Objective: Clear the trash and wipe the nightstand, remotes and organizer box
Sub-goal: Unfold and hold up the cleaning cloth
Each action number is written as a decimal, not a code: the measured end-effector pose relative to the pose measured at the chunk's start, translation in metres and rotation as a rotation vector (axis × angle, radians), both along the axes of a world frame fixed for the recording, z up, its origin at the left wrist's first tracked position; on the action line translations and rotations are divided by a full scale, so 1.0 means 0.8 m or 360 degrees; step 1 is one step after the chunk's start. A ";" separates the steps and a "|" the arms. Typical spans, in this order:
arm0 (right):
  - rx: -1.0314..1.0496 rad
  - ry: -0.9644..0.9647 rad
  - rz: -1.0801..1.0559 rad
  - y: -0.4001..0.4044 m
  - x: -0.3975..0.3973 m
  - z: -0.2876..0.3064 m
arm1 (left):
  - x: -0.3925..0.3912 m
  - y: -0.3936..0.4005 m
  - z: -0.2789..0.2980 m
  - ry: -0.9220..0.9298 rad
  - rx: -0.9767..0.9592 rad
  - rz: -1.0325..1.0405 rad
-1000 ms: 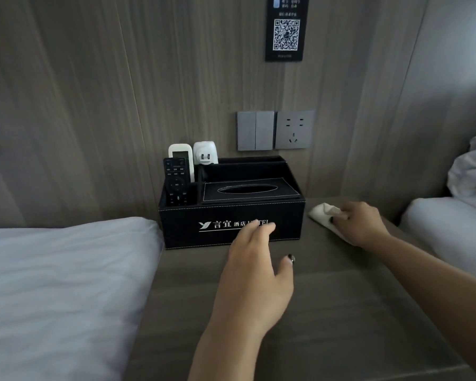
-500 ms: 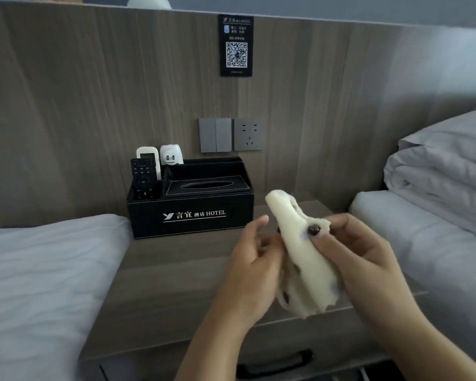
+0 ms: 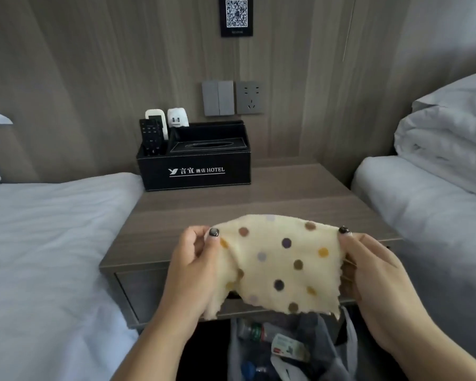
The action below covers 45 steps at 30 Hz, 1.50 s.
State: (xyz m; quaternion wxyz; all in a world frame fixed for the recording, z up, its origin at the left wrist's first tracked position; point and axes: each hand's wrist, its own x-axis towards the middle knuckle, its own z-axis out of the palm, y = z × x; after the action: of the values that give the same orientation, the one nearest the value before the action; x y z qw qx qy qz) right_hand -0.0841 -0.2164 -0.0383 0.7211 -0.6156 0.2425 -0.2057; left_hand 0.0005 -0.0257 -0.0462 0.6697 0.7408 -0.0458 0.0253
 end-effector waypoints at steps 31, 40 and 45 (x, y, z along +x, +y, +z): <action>-0.0855 -0.0265 -0.0304 -0.060 0.006 0.013 | 0.036 0.030 0.010 0.0264 -0.0229 -0.0702; -0.0182 -0.0384 -0.0133 -0.067 0.007 0.014 | 0.034 0.033 0.017 0.0049 -0.0474 -0.0700; 0.0257 -0.0178 0.0095 -0.084 0.009 0.015 | 0.036 0.031 0.016 -0.0063 -0.0575 -0.0433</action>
State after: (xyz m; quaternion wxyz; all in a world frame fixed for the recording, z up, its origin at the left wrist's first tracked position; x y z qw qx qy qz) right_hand -0.0767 -0.2834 -0.0262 0.7866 -0.5499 0.1992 -0.1980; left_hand 0.0293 -0.0010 -0.0334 0.7878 0.5951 -0.1531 -0.0428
